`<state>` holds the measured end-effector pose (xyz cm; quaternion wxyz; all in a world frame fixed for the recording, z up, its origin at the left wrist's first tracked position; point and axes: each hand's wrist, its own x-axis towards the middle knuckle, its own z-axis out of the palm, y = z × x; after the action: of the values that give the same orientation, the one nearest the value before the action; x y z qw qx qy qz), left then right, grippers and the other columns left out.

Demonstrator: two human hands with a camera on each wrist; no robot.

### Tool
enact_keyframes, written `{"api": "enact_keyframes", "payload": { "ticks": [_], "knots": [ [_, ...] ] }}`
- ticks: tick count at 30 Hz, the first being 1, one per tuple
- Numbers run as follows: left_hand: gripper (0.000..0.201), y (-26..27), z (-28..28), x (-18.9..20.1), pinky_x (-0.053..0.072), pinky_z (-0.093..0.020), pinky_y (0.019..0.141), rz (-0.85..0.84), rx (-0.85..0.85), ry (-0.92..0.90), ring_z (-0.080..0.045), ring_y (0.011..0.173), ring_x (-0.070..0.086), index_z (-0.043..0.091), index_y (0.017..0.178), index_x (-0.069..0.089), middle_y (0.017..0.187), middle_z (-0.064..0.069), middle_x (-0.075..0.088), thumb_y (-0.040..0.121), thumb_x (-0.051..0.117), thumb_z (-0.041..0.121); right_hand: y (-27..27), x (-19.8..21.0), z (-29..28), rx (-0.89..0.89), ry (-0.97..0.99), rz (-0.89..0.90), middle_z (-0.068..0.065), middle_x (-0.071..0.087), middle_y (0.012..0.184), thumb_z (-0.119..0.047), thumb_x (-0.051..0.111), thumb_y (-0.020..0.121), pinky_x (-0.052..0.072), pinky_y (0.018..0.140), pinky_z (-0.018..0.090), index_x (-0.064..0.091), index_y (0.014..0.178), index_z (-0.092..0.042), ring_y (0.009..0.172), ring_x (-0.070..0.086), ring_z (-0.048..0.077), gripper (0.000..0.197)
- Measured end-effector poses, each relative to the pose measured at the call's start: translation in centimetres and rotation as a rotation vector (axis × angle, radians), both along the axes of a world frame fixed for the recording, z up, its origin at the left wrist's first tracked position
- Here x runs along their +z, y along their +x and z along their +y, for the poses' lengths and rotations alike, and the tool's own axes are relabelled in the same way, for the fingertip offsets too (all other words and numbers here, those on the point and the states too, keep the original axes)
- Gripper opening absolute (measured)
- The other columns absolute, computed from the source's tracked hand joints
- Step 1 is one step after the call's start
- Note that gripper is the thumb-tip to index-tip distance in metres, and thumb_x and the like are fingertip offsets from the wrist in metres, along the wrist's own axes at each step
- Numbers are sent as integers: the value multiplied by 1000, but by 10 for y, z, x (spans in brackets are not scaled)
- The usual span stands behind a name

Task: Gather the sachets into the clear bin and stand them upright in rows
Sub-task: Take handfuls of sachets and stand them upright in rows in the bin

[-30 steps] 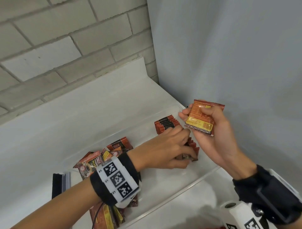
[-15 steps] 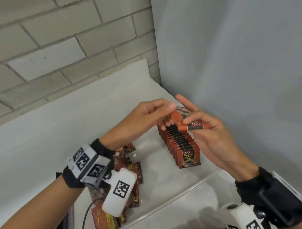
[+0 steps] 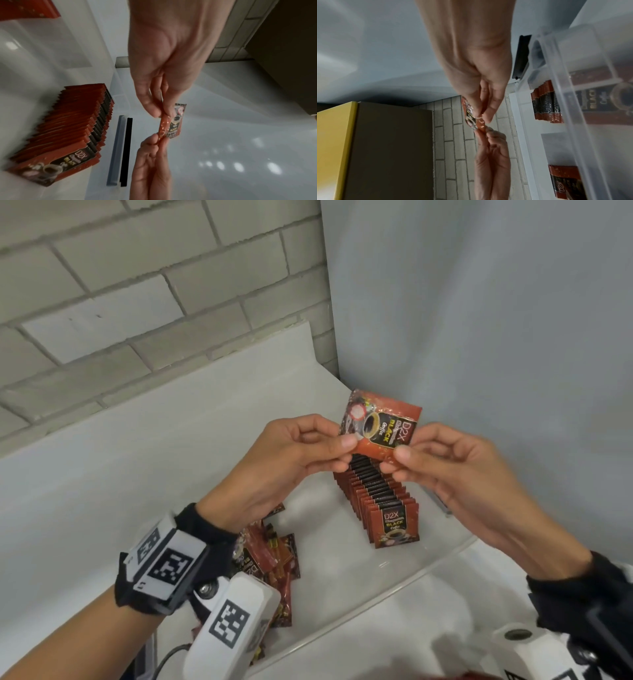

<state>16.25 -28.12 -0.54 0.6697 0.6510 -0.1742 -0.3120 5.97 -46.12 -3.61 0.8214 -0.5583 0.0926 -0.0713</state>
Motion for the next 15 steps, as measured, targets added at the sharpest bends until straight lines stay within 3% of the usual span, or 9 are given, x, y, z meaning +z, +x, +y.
{"api": "enact_keyframes", "payload": {
  "ticks": [4,7,10,13,15],
  "knots": [
    [12,-7,1,-9,49,-17,62,-65,-13,128,-6,62,59,7,72,66,70,-1,67,70,73,17,-1,6,-9,-62,-236,18,10,73,74,-12,72,70,55,61,17,69,86,-5,62,67,12,18],
    [24,-8,3,-15,51,-19,69,-160,-110,271,-7,72,61,1,96,67,87,-10,70,76,74,13,-2,16,-19,-25,-463,15,0,74,74,-18,73,71,50,62,12,74,85,-13,61,64,3,15],
    [47,-4,8,-19,50,-28,83,-254,-270,413,-7,81,62,18,110,60,91,2,68,69,83,19,-2,19,-34,31,-857,18,-3,71,78,-39,70,66,41,64,7,75,82,-35,69,59,2,18],
    [45,-6,4,-18,51,-26,77,-283,-374,479,-8,78,63,21,102,64,86,4,69,64,84,32,1,13,-36,199,-1241,31,-1,54,84,-37,76,70,37,62,12,71,81,-49,73,51,7,17],
    [29,-8,-6,-21,51,-23,69,-319,-419,488,-9,70,64,15,95,69,81,-1,71,72,81,28,4,4,-31,329,-1350,42,-8,46,86,-30,78,76,33,66,8,72,87,-47,76,47,1,21]
  ]
}}
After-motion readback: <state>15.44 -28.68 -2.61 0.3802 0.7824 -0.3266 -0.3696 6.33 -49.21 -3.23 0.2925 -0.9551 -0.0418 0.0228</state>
